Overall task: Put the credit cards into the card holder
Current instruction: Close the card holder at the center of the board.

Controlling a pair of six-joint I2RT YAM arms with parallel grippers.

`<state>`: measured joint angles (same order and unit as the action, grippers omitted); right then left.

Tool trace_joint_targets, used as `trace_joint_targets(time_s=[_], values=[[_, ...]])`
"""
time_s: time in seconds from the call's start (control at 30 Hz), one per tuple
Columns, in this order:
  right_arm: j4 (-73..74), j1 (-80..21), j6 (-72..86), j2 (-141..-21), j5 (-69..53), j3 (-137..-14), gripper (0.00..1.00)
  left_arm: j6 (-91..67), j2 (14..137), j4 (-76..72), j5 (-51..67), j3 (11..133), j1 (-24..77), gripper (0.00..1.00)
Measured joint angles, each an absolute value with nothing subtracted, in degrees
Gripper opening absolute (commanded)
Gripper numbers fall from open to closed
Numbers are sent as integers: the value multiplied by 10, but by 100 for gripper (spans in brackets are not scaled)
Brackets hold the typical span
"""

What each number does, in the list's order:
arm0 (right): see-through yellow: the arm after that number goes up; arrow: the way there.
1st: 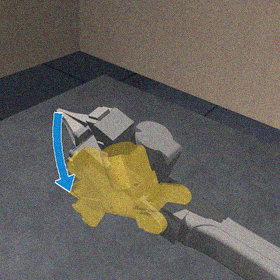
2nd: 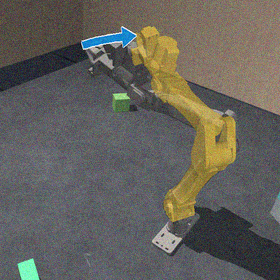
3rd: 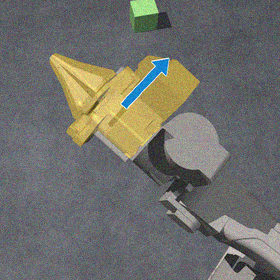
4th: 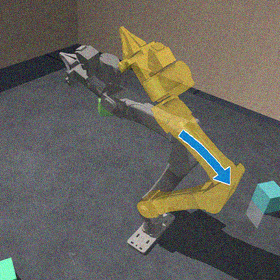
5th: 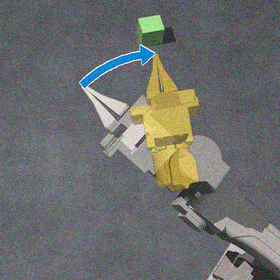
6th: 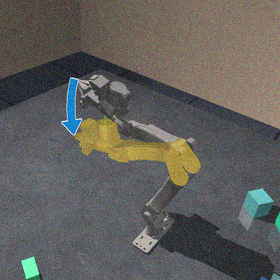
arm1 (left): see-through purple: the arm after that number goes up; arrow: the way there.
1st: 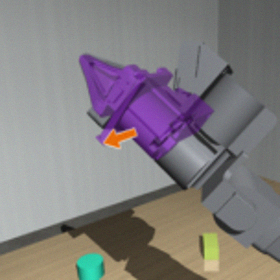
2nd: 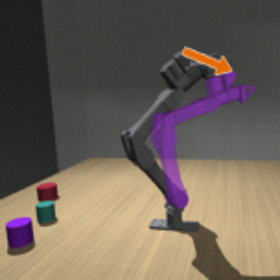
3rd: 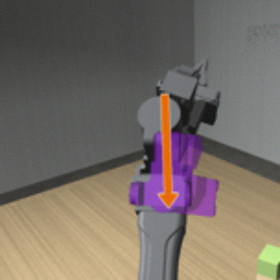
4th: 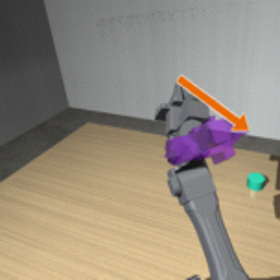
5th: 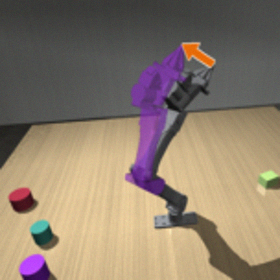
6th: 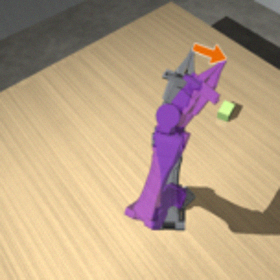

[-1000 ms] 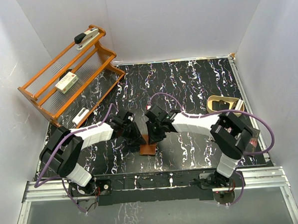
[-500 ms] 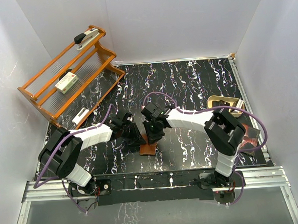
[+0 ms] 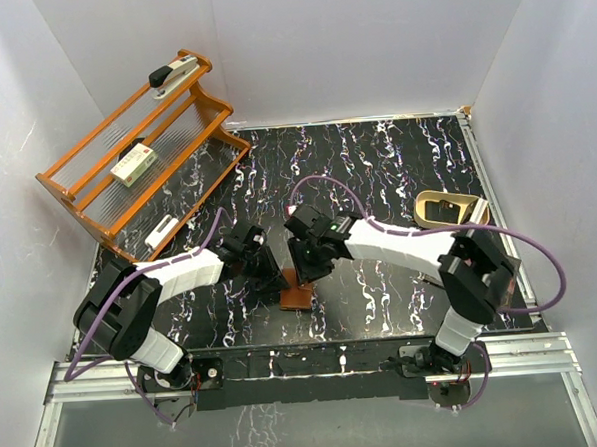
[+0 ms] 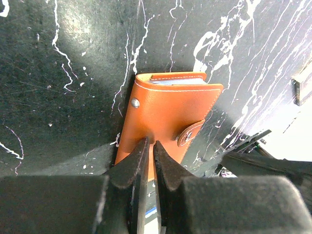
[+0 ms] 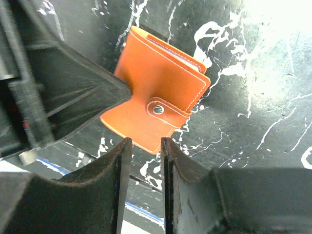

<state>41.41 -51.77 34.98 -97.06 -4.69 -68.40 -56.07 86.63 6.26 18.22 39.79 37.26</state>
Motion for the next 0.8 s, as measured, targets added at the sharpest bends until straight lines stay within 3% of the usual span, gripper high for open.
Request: trace_joint_targets(time_s=[0.2,0.8], values=[[356,-517,363,-922,-34,-665,29,-561,866,59,182,396,373,8],[285,-517,358,-970,-14,-627,37,-566,866,53,183,393,373,8]])
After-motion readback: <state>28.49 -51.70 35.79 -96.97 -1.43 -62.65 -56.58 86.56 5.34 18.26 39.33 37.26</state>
